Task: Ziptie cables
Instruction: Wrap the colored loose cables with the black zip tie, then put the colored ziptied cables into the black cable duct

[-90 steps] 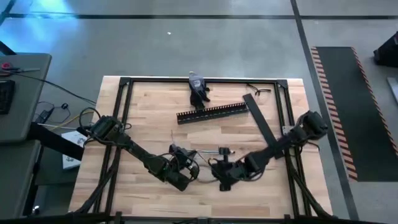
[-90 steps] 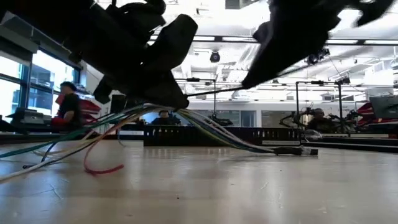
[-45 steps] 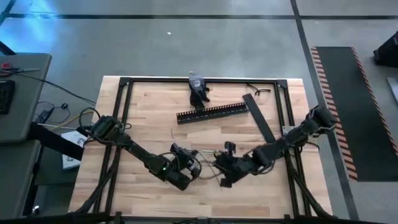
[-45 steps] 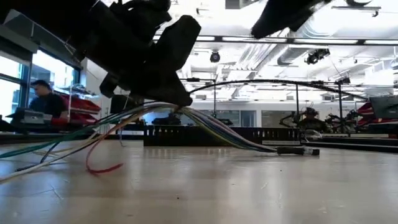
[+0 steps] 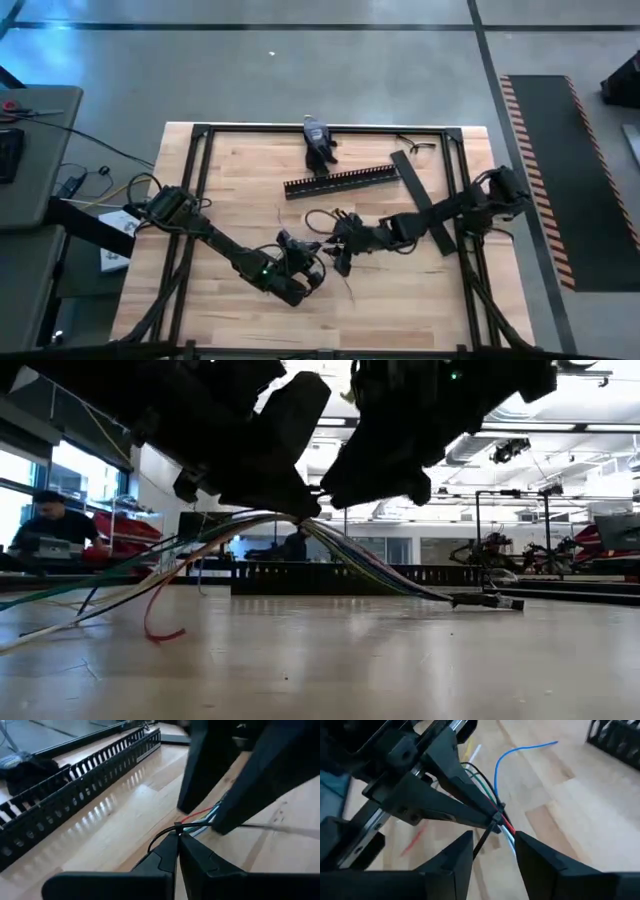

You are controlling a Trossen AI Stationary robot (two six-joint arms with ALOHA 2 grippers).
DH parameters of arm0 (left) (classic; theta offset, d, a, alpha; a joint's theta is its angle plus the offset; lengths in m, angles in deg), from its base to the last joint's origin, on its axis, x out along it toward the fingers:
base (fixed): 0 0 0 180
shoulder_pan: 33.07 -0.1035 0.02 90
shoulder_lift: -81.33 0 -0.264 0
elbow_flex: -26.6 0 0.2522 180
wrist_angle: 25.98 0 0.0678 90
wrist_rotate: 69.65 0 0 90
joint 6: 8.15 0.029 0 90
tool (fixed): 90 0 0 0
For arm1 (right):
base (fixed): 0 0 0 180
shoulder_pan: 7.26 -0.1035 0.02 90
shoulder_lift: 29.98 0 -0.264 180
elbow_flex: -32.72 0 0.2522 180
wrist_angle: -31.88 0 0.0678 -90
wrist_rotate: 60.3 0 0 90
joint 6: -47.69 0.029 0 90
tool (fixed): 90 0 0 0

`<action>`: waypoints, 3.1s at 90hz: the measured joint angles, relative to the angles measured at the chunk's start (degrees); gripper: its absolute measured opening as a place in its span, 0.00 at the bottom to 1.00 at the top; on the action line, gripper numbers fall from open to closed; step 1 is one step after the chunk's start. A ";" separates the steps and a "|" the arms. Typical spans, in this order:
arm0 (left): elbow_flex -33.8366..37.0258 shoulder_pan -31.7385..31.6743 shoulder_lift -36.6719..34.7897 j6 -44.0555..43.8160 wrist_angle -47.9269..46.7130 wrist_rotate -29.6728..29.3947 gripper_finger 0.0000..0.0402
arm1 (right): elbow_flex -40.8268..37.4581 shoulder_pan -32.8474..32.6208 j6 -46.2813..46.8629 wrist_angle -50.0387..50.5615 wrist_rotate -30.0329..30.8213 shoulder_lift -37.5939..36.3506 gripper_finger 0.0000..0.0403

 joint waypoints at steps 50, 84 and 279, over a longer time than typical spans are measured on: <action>0.00 0.00 0.00 0.71 1.08 -0.13 0.00 | -2.39 1.04 0.29 -4.98 -3.44 0.03 0.08; 0.77 0.58 0.00 -5.34 1.34 2.25 0.00 | -2.29 -4.30 2.64 0.19 -0.98 1.20 0.00; -1.97 -15.80 -3.69 16.16 -29.11 60.90 0.01 | -2.13 -15.81 -0.19 15.86 7.10 -7.48 0.52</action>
